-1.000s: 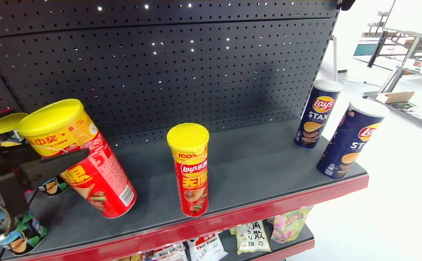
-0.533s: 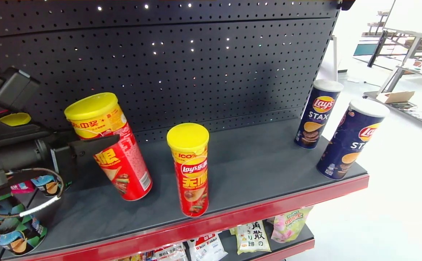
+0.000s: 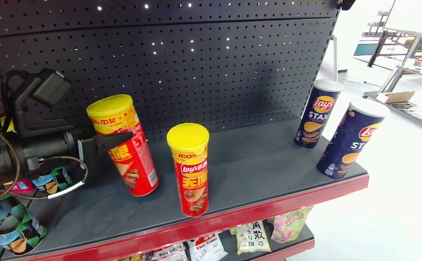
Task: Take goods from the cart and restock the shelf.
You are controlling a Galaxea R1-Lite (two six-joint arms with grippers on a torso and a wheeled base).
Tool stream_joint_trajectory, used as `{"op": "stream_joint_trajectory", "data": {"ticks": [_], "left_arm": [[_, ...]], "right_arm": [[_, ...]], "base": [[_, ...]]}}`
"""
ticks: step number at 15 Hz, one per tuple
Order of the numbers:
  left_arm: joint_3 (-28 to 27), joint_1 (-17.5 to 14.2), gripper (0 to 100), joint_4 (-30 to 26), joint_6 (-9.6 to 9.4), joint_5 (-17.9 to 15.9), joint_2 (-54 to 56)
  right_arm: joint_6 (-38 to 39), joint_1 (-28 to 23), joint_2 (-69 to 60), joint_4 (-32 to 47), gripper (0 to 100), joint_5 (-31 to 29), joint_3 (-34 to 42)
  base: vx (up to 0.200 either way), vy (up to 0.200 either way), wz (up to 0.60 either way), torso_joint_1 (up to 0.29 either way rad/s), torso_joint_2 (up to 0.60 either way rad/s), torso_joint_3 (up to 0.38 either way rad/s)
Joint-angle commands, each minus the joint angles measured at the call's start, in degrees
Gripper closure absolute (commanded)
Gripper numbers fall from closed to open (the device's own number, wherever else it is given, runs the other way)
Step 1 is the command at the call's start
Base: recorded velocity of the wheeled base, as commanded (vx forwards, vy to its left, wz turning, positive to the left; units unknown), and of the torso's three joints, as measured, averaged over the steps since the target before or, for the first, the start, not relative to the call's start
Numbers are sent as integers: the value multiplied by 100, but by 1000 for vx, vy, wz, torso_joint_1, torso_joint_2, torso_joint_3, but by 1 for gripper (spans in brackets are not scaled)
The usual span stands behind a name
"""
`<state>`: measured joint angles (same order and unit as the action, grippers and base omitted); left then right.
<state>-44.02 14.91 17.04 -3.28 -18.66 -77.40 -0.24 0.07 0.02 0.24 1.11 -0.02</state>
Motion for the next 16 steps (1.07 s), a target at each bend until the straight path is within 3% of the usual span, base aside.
{"op": "stream_joint_trajectory", "data": {"ticks": [1,4,8,10,16], "left_arm": [[-230,56,100,1,-6,-6,-364],[-573,74,100,10,-6,-6,-750],[-1021,328,100,651,-15,73,-1550],[-1223,355,100,722,-120,170,-1814],[-1399,364,100,1337,-191,232,-2385]], "right_arm": [[-2,1,-2,2,0,3,2],[-2,1,-2,2,0,3,2],[-2,1,-2,2,0,3,2],[-2,1,-2,2,0,3,-6],[-2,1,-2,2,0,3,2]], "base": [[0,0,0,0,0,0],[0,0,0,0,0,0],[0,0,0,0,0,0],[0,0,0,0,0,0],[0,0,0,0,0,0]]}}
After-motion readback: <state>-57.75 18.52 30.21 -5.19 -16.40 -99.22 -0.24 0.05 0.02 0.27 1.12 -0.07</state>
